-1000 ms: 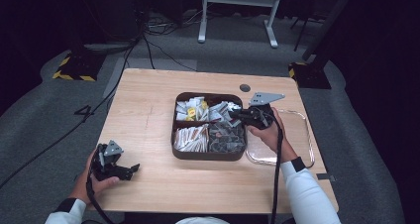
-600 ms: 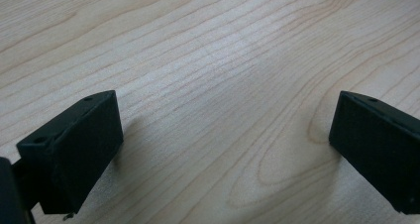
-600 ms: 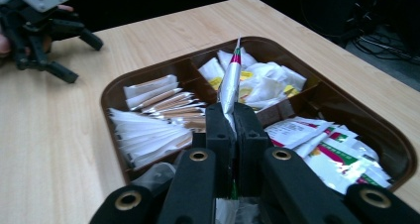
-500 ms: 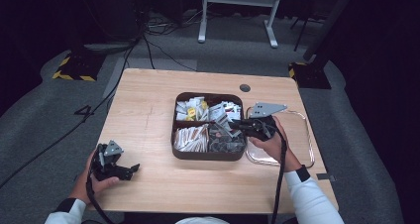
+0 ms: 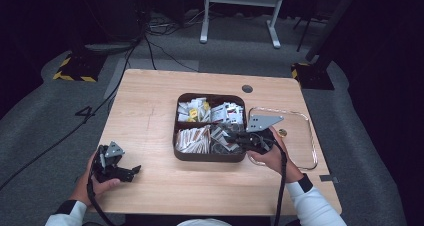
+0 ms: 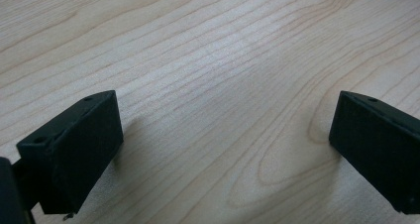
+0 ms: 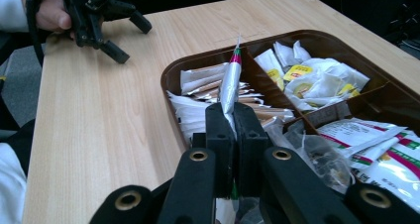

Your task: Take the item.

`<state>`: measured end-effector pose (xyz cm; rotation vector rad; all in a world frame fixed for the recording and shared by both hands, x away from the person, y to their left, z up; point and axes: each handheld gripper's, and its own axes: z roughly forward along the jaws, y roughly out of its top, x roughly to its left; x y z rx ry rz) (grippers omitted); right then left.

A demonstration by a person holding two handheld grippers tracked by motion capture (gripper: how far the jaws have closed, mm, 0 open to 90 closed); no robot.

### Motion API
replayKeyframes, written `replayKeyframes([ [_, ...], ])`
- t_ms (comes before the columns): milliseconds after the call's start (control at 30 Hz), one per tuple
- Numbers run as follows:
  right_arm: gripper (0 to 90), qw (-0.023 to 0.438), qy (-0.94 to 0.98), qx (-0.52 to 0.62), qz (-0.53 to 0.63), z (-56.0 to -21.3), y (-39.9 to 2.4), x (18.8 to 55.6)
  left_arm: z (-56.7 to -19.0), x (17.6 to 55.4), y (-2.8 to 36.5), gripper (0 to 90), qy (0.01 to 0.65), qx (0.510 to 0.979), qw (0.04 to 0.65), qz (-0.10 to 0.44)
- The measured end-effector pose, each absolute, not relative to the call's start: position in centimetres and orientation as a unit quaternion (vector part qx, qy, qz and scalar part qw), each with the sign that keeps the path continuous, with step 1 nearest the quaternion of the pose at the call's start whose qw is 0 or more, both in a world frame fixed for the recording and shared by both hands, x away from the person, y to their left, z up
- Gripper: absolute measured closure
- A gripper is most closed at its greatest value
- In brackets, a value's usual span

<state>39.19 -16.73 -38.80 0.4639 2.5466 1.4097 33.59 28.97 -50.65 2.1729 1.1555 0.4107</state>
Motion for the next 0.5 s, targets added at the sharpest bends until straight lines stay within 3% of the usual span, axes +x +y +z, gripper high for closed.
replayKeyframes([
  [500,87.2,0.065,0.879,0.106,0.459,-40.2,-15.0,37.1,-50.6,33.6,29.0,0.4,0.439,0.826,0.318,0.156],
])
